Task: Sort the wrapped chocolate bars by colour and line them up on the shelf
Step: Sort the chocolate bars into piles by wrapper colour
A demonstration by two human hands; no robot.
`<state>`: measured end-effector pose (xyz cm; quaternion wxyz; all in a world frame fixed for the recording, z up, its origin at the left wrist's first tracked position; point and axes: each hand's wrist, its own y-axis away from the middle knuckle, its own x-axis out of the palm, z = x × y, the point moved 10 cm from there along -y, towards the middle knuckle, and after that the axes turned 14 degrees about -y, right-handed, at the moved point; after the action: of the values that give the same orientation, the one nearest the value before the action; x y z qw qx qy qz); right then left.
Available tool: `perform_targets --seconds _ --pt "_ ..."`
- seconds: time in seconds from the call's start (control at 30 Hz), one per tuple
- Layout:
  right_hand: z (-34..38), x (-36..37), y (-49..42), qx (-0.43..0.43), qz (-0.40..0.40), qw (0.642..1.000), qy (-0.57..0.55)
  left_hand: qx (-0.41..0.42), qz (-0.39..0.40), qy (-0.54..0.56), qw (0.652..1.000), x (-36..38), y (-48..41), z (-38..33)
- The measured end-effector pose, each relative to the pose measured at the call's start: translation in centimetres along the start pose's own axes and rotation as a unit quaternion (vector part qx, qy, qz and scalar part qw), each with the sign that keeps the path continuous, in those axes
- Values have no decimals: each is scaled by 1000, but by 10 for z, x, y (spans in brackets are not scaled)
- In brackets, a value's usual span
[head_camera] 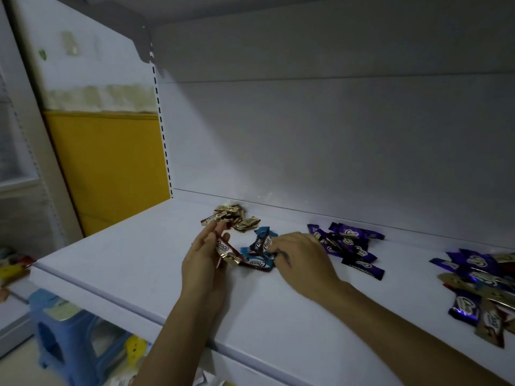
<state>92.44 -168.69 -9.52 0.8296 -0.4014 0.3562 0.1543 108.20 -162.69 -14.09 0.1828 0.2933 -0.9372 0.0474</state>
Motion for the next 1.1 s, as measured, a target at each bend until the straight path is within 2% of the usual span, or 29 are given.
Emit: perform_targets --seconds 0.07,0.1,0.17,0.2,0.27,0.33,0.4,0.5,0.57,0.63,0.8,0.93,1.1 --pt "6 -12 -2 31 -56 989 -130 13 11 -14 1000 3 1 -4" --pt "8 -8 -4 70 -49 969 -230 25 19 -20 999 7 3 -7" --pt "20 15 -10 135 12 901 -413 63 40 -41 996 15 9 -16" --pt "27 22 -13 141 28 884 -445 91 43 -70 993 15 12 -22" --pt "37 20 -23 128 24 886 -445 162 20 -182 970 4 14 -35" --pt "40 12 -40 116 4 893 -434 213 -31 -349 912 -22 11 -53" --pt "35 6 -57 117 -14 903 -414 218 -86 -533 813 -57 2 -64" --pt "20 13 -78 151 -39 913 -376 176 -82 -662 724 -89 0 -53" --pt "6 27 -89 193 -45 909 -367 180 -64 -746 638 -85 2 -39" --pt "-8 43 -99 228 -51 908 -349 185 -49 -779 596 -80 -1 -32" --pt "-38 61 -125 275 -96 904 -313 190 -35 -789 583 -79 -4 -32" --pt "-48 80 -144 272 7 925 -266 180 -27 -786 591 -81 -5 -31" --pt "-57 62 -135 229 18 952 -203 179 -29 -782 596 -84 -7 -31"
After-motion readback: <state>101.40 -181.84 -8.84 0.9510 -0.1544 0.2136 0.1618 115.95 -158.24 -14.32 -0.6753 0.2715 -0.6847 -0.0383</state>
